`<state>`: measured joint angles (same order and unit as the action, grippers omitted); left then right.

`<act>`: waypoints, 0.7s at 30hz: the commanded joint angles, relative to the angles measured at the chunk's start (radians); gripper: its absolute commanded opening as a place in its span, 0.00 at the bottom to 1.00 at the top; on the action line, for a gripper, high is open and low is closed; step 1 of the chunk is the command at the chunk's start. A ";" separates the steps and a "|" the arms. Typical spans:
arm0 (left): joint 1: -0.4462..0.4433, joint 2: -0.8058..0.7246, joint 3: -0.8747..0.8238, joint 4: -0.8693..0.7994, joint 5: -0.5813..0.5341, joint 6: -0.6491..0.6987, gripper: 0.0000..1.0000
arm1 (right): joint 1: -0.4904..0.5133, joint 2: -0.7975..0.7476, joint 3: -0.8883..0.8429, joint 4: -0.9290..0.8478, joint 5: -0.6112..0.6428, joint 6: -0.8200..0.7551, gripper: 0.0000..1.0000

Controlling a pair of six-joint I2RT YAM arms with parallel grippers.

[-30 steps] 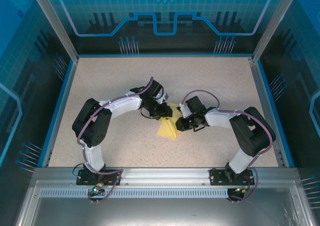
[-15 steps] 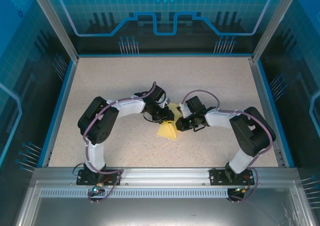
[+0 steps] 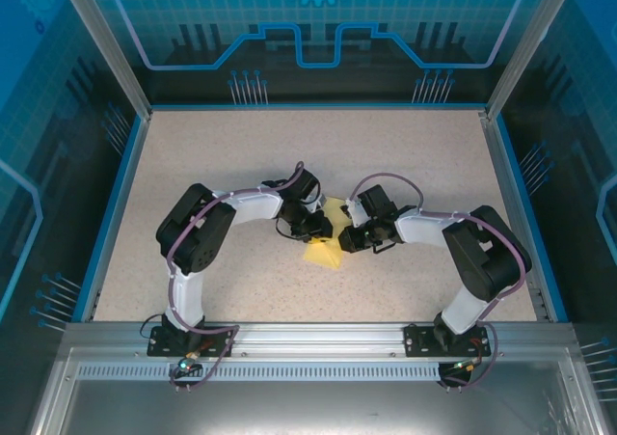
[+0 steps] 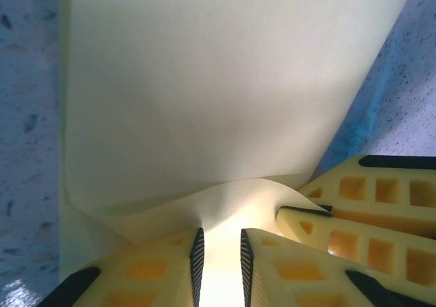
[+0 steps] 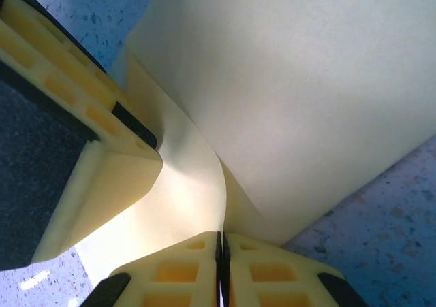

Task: Fold a paper plane with a square sheet of paper (pick it up from the middle)
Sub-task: Fold the triangle a second time at the center of the table.

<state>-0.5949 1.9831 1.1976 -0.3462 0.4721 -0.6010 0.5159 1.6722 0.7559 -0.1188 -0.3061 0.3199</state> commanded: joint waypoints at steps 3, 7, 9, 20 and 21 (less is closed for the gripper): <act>0.001 0.042 -0.001 -0.062 -0.049 0.036 0.25 | 0.000 0.036 -0.027 -0.059 0.040 -0.009 0.12; 0.002 0.055 0.006 -0.085 -0.071 0.052 0.24 | 0.001 0.014 -0.028 -0.057 0.036 0.002 0.15; 0.001 0.062 0.008 -0.094 -0.080 0.058 0.24 | 0.001 -0.009 -0.022 -0.067 0.038 0.007 0.17; 0.001 0.085 0.006 -0.089 -0.079 0.070 0.24 | -0.005 -0.190 -0.012 -0.180 0.096 0.016 0.27; 0.001 0.085 0.007 -0.090 -0.079 0.070 0.24 | -0.005 -0.205 -0.010 -0.182 0.086 0.022 0.27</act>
<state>-0.5945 2.0003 1.2163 -0.3721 0.4679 -0.5655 0.5163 1.5188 0.7525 -0.2401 -0.2344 0.3321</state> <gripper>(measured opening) 0.242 0.269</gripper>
